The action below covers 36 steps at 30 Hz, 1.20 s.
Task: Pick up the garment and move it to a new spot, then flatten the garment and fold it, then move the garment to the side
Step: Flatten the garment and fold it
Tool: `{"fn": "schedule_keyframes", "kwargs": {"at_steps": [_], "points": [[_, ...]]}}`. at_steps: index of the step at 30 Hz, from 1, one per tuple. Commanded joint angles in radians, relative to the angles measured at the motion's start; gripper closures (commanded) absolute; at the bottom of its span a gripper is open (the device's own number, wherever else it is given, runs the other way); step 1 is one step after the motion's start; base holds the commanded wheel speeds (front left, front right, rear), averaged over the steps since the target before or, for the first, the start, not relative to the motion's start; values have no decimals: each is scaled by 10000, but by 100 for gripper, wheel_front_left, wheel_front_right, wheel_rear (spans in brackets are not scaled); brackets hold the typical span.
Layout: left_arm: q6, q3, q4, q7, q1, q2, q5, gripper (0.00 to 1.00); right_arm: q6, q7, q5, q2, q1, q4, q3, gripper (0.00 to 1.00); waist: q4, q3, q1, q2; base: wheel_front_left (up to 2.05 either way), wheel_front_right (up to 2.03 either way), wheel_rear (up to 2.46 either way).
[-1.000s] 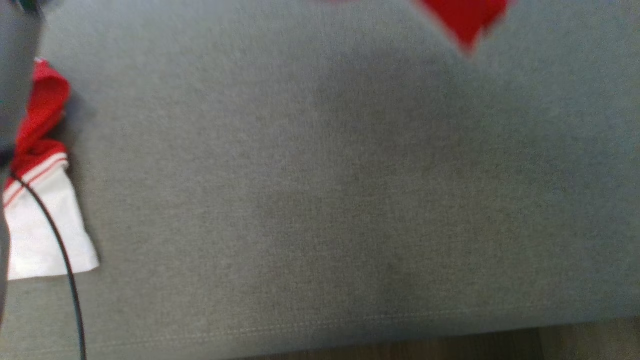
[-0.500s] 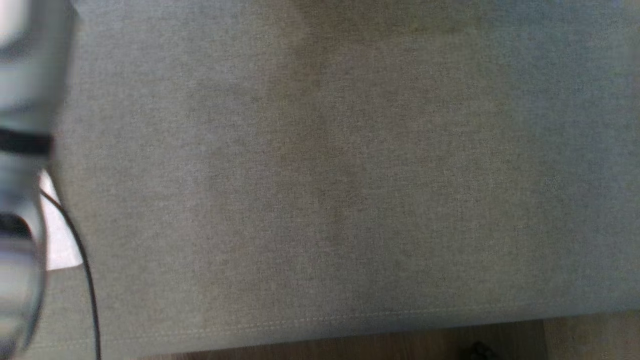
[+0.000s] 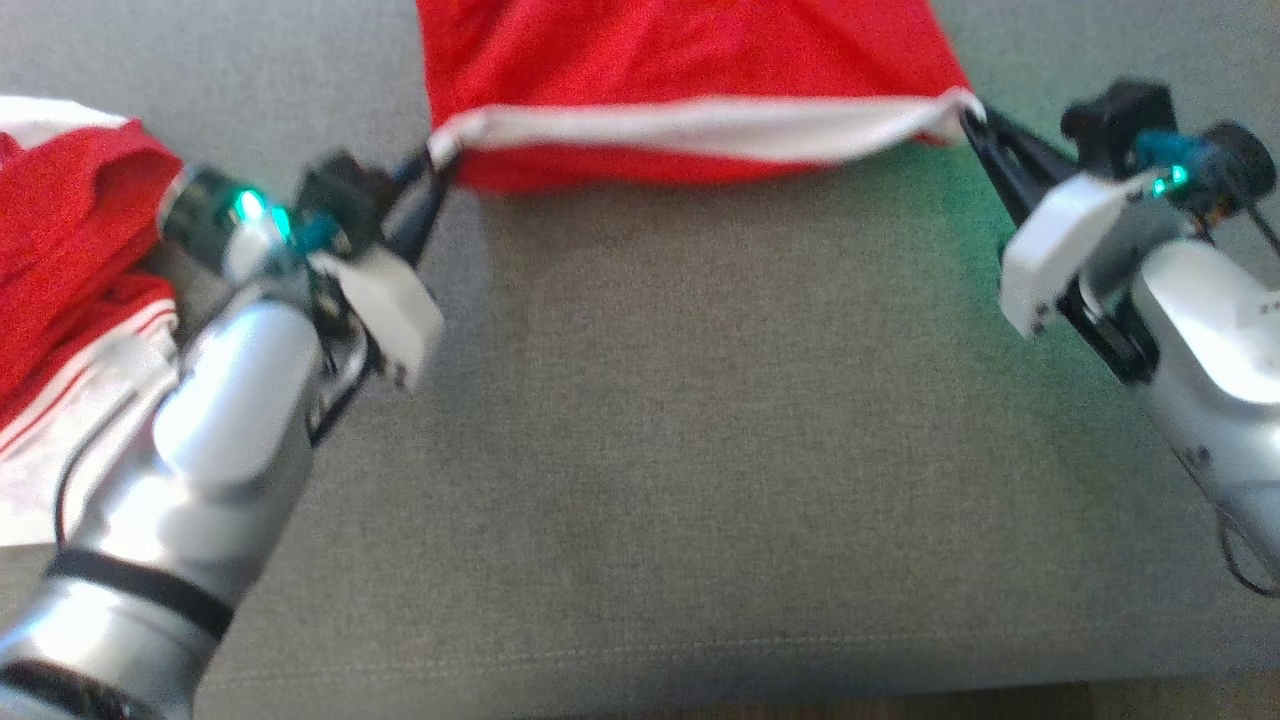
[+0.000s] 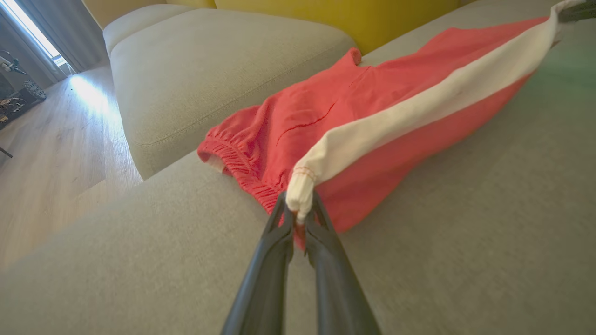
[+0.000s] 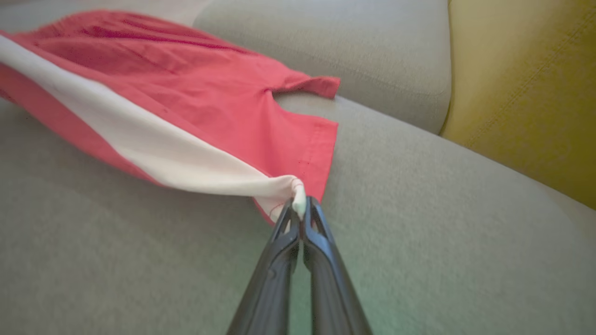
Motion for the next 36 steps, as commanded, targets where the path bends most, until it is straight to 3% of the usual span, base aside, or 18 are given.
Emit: {"fn": "schedule_keyframes", "kwargs": {"at_steps": [1, 10, 19, 28, 30, 36], "points": [[14, 236, -352, -120, 41, 496, 147, 100, -9, 130, 64, -397, 206, -266, 281, 100, 70, -399, 0, 0, 0, 0, 0], [70, -275, -774, -121, 1312, 710, 625, 100, -9, 1107, 1467, -1632, 930, -1019, 1555, 100, 248, -1177, 0, 0, 0, 0, 0], [-106, -873, -1070, -121, 2397, 770, 489, 100, -9, 3072, 3572, -3424, 1778, -2911, 3016, 100, 392, -2001, 0, 0, 0, 0, 0], [-160, -1163, -2173, 303, 3839, 861, -282, 100, -9, 4420, 5116, -5506, 2770, -5064, 3714, 100, 540, -2745, 0, 0, 0, 0, 0], [-171, -1046, -2509, 659, 4392, 871, -863, 100, -9, 4721, 5339, -5880, 3030, -5412, 3755, 100, 571, -2916, 0, 0, 0, 0, 0], [-186, -1191, -3940, 1541, 5582, 1406, -1599, 100, -9, 5624, 6224, -6853, 3834, -6590, 3658, 100, 682, -3187, 0, 0, 0, 0, 0]]}}
